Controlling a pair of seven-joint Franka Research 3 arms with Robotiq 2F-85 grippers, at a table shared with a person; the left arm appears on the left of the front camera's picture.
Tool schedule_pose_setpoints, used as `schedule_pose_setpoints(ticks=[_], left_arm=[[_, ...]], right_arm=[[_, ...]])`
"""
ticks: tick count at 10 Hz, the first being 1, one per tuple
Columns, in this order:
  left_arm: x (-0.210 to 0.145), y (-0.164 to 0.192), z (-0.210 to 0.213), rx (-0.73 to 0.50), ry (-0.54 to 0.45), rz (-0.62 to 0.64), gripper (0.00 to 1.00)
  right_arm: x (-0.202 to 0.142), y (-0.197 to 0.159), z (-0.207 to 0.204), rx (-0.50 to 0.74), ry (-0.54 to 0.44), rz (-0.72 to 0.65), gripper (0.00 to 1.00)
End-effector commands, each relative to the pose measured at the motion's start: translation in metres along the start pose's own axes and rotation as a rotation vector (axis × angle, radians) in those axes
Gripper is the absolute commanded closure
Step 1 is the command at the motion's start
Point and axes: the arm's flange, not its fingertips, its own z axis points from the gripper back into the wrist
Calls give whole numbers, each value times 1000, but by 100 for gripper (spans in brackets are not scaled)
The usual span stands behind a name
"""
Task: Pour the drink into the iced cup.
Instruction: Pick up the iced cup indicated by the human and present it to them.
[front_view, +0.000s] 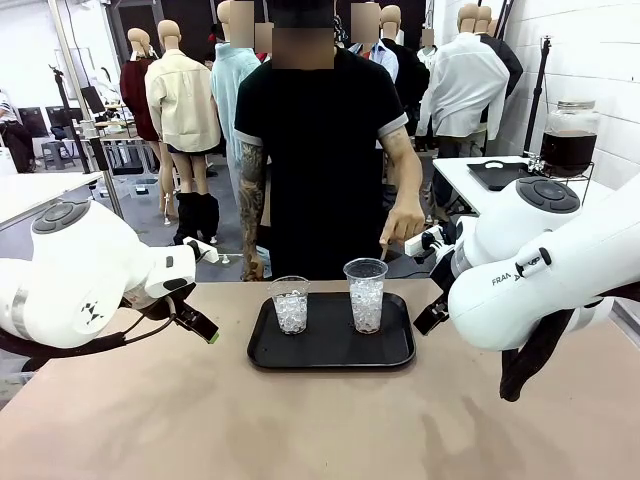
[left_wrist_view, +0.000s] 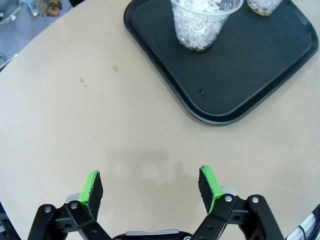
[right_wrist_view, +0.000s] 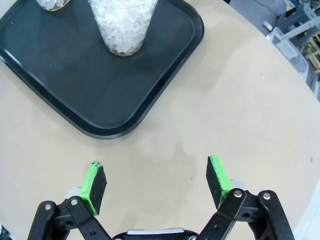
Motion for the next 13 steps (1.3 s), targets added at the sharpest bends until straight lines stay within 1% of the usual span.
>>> schedule_pose_setpoints(ticks=[1, 9, 10, 11, 12, 13], left_arm=[[0, 1, 0, 1, 0, 2, 0], [0, 1, 0, 1, 0, 2, 0], [0, 1, 0, 1, 0, 2, 0], [0, 1, 0, 1, 0, 2, 0], [0, 1, 0, 1, 0, 2, 0], [0, 1, 0, 1, 0, 2, 0]], right_arm=[[0, 0, 0, 0, 0, -1, 0], [0, 0, 0, 0, 0, 0, 0], [1, -11, 13, 55, -41, 102, 0], [6, -30, 23, 63, -32, 161, 0], [13, -47, 31, 80, 12, 223, 0], [23, -67, 36, 131, 68, 333, 0]])
